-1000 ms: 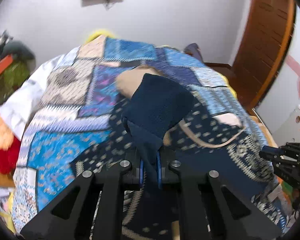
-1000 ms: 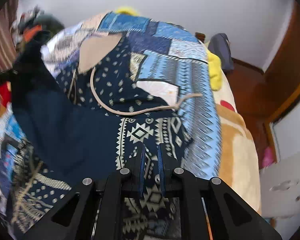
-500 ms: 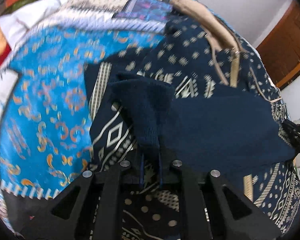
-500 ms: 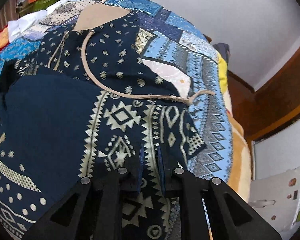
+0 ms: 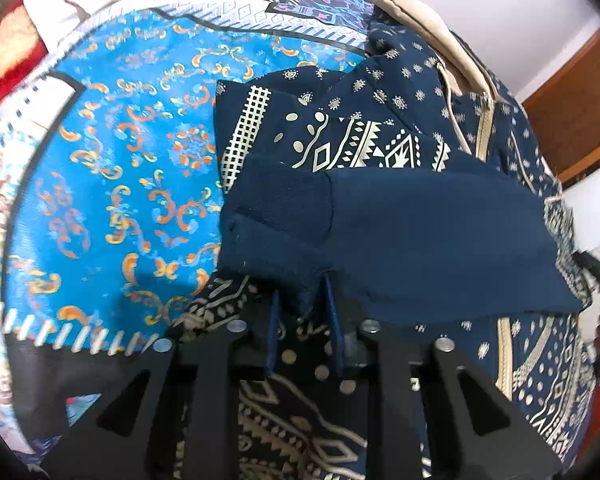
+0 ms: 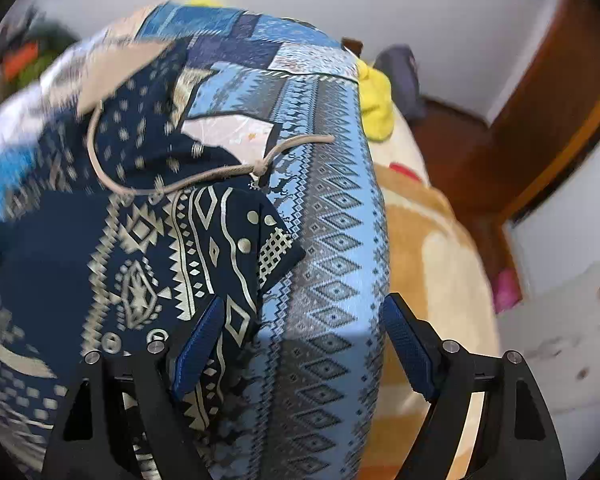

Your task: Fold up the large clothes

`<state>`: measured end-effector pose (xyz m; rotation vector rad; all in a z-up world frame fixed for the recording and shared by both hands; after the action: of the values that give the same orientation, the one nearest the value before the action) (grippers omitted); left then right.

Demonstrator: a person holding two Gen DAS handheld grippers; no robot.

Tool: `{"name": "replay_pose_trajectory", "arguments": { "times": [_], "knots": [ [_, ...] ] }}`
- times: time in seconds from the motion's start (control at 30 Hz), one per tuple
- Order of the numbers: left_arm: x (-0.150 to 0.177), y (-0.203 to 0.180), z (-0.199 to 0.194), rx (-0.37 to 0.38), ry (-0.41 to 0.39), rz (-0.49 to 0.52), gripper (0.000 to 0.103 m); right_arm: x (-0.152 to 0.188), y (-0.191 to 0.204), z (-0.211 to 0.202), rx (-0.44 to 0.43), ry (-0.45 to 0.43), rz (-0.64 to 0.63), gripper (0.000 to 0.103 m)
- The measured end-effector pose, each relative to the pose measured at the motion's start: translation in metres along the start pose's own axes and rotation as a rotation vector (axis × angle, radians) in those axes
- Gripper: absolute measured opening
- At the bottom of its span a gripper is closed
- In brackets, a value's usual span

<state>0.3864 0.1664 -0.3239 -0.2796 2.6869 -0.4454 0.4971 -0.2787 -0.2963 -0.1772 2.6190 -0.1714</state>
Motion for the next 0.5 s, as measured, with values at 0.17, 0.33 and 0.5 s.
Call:
{"name": "replay_pose_trajectory", "arguments": {
  "times": [0.17, 0.33, 0.5],
  "knots": [
    [0.006, -0.008, -0.03, -0.186, -0.017, 0.164, 0.036, -0.003, 0.0, -0.021, -0.111, 0.005, 0.047, 0.08],
    [-0.007, -0.017, -0.064, -0.212, -0.049, 0.219, 0.06, -0.025, 0.017, -0.048, -0.204, -0.024, 0.032, 0.083],
    [-0.048, -0.04, -0.094, -0.201, -0.141, 0.242, 0.083, -0.057, 0.044, -0.074, -0.314, -0.083, 0.011, 0.09]
  ]
}}
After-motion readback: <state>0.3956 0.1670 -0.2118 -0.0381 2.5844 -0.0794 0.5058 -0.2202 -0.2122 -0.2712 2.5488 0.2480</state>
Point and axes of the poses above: each gripper's, at about its wrist camera, not at the fingertips, and z roughly the way its jaws point, y to its left, x to its underside, the point moved 5 cm from there along z, roughly the way its jaws point, and after that the axes turned 5 degrees about x, right-handed, at the moved point
